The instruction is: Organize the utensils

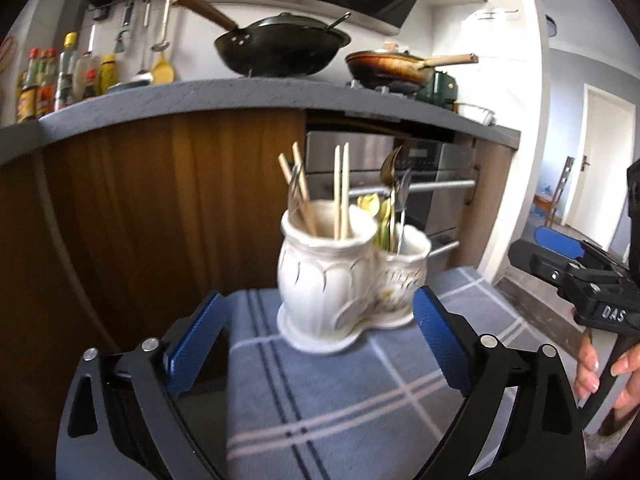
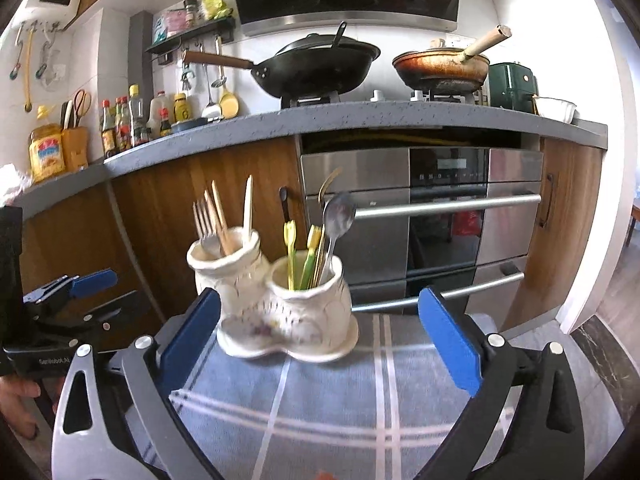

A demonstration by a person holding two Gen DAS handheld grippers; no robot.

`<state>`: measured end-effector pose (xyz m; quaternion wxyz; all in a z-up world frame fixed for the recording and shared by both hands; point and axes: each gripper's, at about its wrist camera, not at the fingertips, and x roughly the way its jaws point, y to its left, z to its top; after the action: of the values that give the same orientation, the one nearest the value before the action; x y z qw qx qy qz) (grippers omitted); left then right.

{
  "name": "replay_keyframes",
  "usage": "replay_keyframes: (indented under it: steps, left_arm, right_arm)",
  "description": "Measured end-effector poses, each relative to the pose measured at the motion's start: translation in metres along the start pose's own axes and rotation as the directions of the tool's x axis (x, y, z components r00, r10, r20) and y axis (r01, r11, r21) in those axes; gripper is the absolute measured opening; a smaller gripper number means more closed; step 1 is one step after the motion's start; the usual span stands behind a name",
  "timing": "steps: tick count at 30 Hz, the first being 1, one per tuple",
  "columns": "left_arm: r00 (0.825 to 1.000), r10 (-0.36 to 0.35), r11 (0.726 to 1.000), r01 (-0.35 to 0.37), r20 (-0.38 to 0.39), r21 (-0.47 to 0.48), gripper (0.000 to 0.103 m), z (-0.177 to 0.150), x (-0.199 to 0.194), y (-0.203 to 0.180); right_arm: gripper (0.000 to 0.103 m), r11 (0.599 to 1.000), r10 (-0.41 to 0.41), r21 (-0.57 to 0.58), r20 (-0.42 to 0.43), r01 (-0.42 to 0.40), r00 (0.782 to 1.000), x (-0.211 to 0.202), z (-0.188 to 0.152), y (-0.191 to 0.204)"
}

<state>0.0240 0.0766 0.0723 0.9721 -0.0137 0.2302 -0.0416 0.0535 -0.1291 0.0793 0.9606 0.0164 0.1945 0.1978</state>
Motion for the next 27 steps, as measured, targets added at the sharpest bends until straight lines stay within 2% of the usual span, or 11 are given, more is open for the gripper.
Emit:
replay_keyframes:
  steps: [7, 12, 27]
  left_arm:
    - [0.996, 0.088, 0.996, -0.087, -0.023, 0.015, 0.097, -0.023, 0.01, -0.001]
    - [0.992, 0.122, 0.991, -0.121, -0.023, 0.063, 0.097, -0.029, 0.017, -0.008]
    - [0.993, 0.118, 0.993, -0.118, 0.02, 0.013, 0.097, -0.025, 0.008, -0.007]
  right_arm:
    - [0.098, 0.999, -0.028, 0.024, -0.014, 0.029, 1.0, 0.009, -0.031, -0.01]
    - [0.098, 0.996, -0.041, 0.073, -0.01, 0.042, 0.999, 0.01, -0.035, -0.021]
    - [0.098, 0.998, -0.022, 0.056, 0.019, 0.021, 1.0, 0.004, -0.037, -0.008]
